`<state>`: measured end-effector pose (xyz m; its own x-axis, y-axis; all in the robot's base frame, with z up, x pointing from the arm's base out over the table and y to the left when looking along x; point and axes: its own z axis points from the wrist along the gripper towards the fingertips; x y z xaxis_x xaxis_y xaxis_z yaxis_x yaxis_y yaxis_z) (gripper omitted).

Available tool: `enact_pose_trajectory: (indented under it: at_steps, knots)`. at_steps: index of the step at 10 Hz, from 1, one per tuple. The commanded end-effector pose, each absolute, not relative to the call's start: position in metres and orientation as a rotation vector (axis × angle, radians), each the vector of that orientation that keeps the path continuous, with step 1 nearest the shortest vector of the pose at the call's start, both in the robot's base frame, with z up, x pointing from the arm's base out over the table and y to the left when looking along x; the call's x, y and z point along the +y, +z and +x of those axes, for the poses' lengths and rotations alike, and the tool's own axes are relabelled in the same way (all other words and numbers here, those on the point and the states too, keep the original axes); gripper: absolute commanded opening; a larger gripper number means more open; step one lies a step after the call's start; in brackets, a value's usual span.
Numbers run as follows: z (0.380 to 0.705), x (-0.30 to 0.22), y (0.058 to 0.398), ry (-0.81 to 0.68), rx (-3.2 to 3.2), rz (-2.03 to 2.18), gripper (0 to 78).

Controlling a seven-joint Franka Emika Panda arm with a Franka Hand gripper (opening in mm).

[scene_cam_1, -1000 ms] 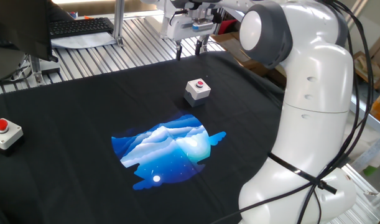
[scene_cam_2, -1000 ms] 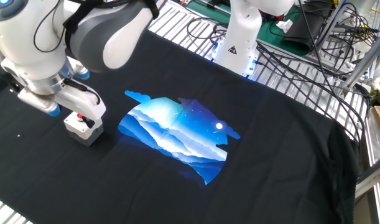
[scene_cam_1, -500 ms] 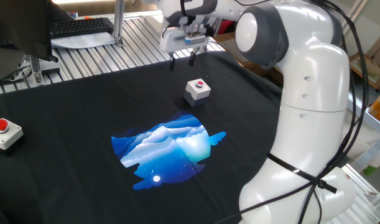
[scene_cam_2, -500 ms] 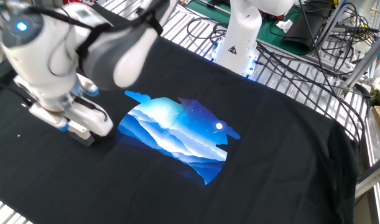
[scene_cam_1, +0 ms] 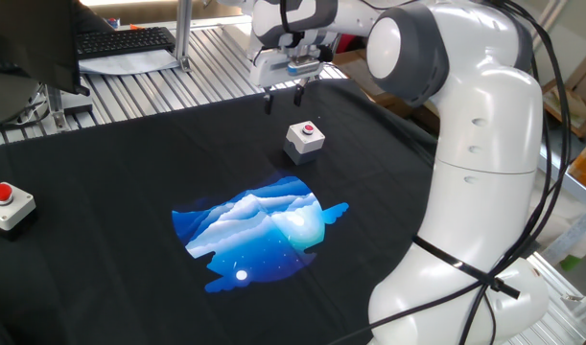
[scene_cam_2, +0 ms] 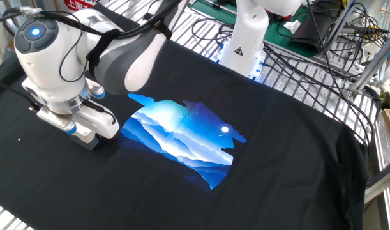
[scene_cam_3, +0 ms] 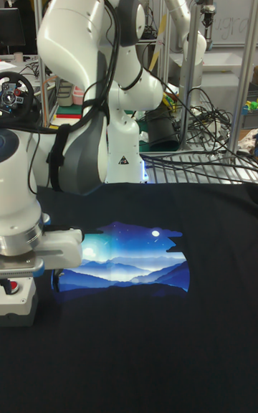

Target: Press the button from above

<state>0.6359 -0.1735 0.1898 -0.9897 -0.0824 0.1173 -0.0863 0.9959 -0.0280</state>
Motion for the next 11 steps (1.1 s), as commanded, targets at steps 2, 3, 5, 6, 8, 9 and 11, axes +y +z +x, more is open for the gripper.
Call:
enact_pose_trajectory:
  at_steps: [2, 3, 5, 6, 8, 9, 11]
  knots:
    - [0.6367, -0.1743, 0.1913, 0.051, -3.024, 0.138, 77.4]
    - [0.6367, -0.1743, 0.1913, 0.052, -3.024, 0.138, 77.4]
    - [0.6367, -0.1743, 0.1912, 0.049, -3.021, 0.142, 77.4]
    - [0.6367, -0.1743, 0.1912, 0.034, -3.026, 0.134, 77.4]
    - [0.6367, -0.1743, 0.1912, 0.040, -3.035, 0.128, 77.4]
    - [0.6367, -0.1743, 0.1912, 0.040, -3.037, 0.128, 77.4]
    - [0.6367, -0.1743, 0.1912, 0.018, -3.036, 0.159, 77.4]
